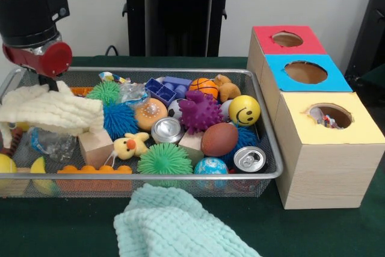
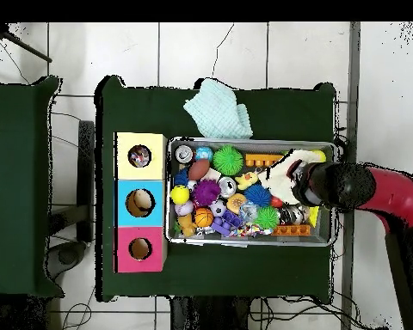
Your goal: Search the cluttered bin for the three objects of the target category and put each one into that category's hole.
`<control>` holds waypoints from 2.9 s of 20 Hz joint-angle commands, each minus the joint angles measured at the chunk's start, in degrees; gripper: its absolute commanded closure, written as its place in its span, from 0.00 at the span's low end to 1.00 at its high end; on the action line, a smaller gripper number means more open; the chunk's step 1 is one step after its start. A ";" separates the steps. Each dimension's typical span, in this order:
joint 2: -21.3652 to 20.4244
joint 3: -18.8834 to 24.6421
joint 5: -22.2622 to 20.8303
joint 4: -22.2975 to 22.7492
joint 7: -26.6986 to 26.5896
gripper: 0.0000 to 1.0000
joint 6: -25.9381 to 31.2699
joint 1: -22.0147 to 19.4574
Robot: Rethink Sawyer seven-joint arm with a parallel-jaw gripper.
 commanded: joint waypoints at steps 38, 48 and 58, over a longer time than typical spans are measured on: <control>-27.00 -4.16 15.54 14.16 -6.27 1.00 17.43 6.21; -26.17 -5.54 15.23 14.47 -5.94 1.00 15.28 7.42; -23.45 -6.20 14.44 14.11 -7.32 1.00 11.96 7.36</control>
